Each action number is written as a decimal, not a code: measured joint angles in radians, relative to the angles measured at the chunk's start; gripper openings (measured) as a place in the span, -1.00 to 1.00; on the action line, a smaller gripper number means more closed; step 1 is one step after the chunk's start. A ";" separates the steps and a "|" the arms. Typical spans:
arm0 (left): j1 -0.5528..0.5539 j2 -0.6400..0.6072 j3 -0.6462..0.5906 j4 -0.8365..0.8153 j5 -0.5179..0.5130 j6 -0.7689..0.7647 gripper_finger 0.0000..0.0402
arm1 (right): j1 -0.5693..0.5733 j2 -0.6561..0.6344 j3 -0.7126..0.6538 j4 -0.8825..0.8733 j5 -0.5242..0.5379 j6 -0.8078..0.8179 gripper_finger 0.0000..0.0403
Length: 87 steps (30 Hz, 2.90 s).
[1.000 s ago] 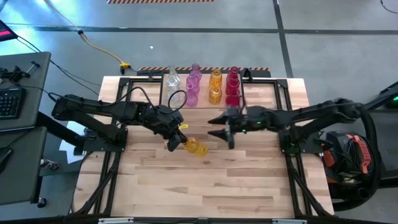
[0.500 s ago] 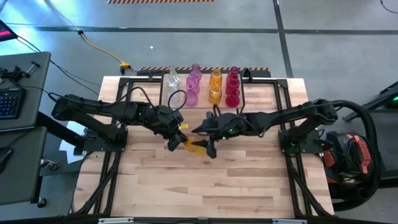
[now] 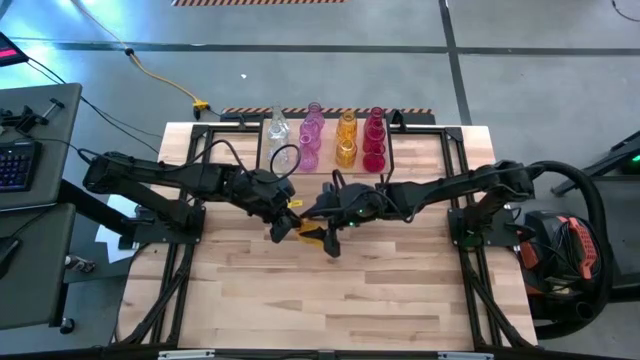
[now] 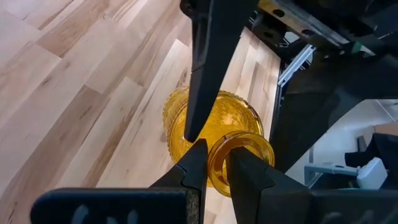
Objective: Sort vases onto shelf
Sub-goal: Put the yellow vase on the shelf aligned with the other yellow vase
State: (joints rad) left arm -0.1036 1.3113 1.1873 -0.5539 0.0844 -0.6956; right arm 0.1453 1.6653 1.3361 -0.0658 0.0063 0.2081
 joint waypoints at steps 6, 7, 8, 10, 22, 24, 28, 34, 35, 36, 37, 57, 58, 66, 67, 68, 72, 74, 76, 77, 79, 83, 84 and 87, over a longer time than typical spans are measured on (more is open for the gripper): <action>0.010 0.000 0.000 0.022 -0.008 -0.017 -0.83 | -0.001 0.011 0.001 0.001 0.002 0.000 0.12; 0.012 0.001 0.000 0.027 -0.008 -0.024 -0.83 | -0.001 0.011 0.001 -0.001 0.004 -0.001 0.12; 0.014 0.001 0.000 0.033 -0.007 -0.029 -0.83 | -0.001 0.013 0.001 0.004 0.005 -0.001 0.12; 0.020 0.001 0.000 0.031 -0.006 -0.032 -0.83 | -0.001 0.016 0.002 0.008 0.012 -0.001 0.12; 0.026 0.018 -0.001 0.032 -0.008 -0.039 -0.82 | -0.008 0.017 0.001 -0.013 0.015 -0.010 -0.26; 0.026 0.024 -0.001 0.028 -0.008 -0.045 -0.82 | -0.008 0.017 0.000 -0.022 0.014 -0.015 -0.36; 0.026 0.025 -0.001 0.032 -0.006 -0.078 -0.82 | -0.008 0.017 0.000 -0.021 0.011 -0.015 -0.39; 0.047 0.025 -0.001 0.030 0.005 -0.077 -0.82 | -0.009 0.016 0.000 -0.022 0.013 -0.015 -0.38; 0.050 0.025 -0.001 0.030 0.007 -0.078 -0.82 | -0.009 0.016 0.000 -0.022 0.013 -0.014 -0.38; 0.053 0.025 -0.001 0.030 0.012 -0.080 -0.82 | -0.009 0.016 0.000 -0.022 0.014 -0.014 -0.38; 0.056 0.025 -0.001 0.030 0.017 -0.080 -0.82 | -0.009 0.016 0.000 -0.022 0.015 -0.014 -0.38; 0.062 0.025 -0.001 0.040 0.060 -0.032 -0.55 | -0.009 0.016 0.000 -0.038 0.011 -0.005 -0.37; 0.064 0.025 -0.001 0.040 0.062 -0.038 -0.55 | -0.010 0.016 0.000 -0.042 0.011 -0.003 -0.37; 0.066 0.015 -0.001 0.048 0.061 -0.062 -0.64 | -0.024 0.000 0.002 -0.064 -0.007 0.005 -0.37; 0.066 0.013 -0.001 0.049 0.061 -0.062 -0.64 | -0.026 -0.003 0.002 -0.068 -0.007 0.004 -0.37; 0.066 0.012 -0.001 0.053 0.061 -0.062 -0.64 | -0.028 -0.005 0.002 -0.073 -0.008 0.002 -0.37; 0.078 -0.002 -0.001 0.061 0.062 -0.062 -0.65 | -0.034 -0.008 0.003 -0.069 -0.012 0.001 -0.37; 0.088 -0.009 -0.002 0.063 0.066 -0.062 -0.65 | -0.035 -0.009 0.003 -0.070 -0.019 0.000 -0.37; 0.098 -0.016 -0.003 0.067 0.071 -0.062 -0.65 | -0.040 -0.010 0.004 -0.064 -0.018 0.000 -0.37; 0.102 -0.017 -0.003 0.071 0.071 -0.062 -0.65 | -0.043 -0.011 0.004 -0.068 -0.020 -0.004 -0.37; 0.111 -0.022 -0.003 0.068 0.071 -0.061 -0.65 | -0.048 -0.012 0.004 -0.067 -0.022 -0.007 -0.37; 0.112 -0.025 -0.003 0.074 0.068 -0.062 -0.65 | -0.056 -0.014 0.003 -0.069 -0.033 -0.008 -0.36; 0.112 -0.025 -0.003 0.072 0.069 -0.063 -0.65 | -0.057 -0.014 0.003 -0.069 -0.034 -0.007 -0.36; 0.112 -0.025 -0.003 0.072 0.082 -0.080 -0.65 | -0.056 -0.013 0.003 -0.070 -0.038 0.005 -0.36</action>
State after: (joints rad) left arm 0.0082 1.2861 1.1843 -0.4816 0.1667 -0.7756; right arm 0.0889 1.6520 1.3388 -0.1356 -0.0315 0.2134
